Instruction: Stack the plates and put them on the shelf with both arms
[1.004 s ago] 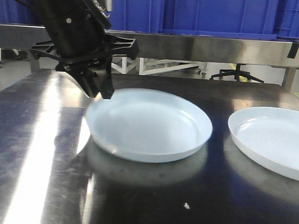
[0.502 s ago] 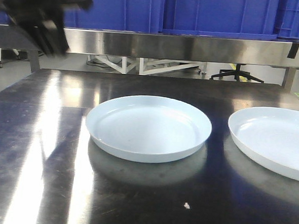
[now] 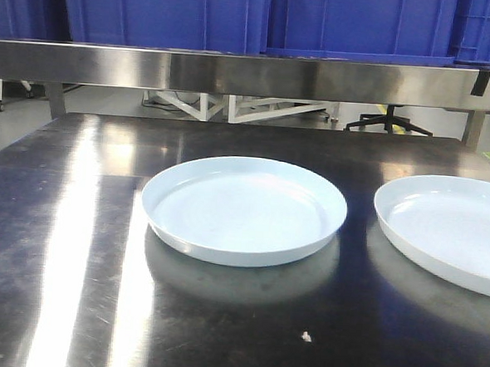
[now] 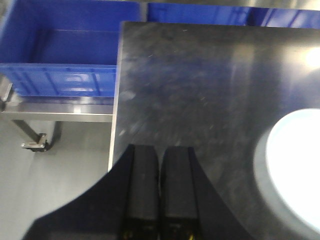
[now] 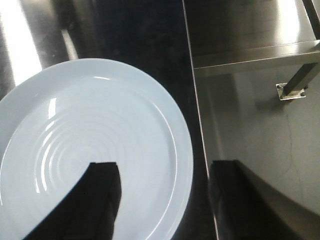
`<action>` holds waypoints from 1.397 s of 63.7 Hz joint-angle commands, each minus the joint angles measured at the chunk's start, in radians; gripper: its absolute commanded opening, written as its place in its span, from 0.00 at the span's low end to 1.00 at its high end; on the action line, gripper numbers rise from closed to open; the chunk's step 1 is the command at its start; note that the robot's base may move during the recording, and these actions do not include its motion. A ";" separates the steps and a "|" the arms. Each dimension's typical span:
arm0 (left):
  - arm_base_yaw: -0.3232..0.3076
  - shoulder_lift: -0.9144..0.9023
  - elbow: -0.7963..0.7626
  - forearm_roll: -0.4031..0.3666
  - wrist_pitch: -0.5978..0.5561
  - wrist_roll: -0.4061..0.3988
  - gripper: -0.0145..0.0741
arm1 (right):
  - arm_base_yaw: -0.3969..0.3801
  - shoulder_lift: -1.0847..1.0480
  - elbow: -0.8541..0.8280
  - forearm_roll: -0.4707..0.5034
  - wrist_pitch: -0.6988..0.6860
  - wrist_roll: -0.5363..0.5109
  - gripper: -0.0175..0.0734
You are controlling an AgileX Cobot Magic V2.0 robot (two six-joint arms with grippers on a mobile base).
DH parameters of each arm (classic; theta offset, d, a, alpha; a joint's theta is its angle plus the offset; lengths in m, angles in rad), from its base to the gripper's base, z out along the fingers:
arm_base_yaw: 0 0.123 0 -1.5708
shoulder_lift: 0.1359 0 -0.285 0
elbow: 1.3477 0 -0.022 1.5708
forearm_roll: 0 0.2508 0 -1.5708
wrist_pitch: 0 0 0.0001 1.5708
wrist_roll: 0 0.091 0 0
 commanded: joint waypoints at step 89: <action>0.002 -0.350 0.408 -0.005 -0.118 -0.054 0.26 | 0.001 -0.013 -0.035 -0.003 -0.031 -0.010 0.73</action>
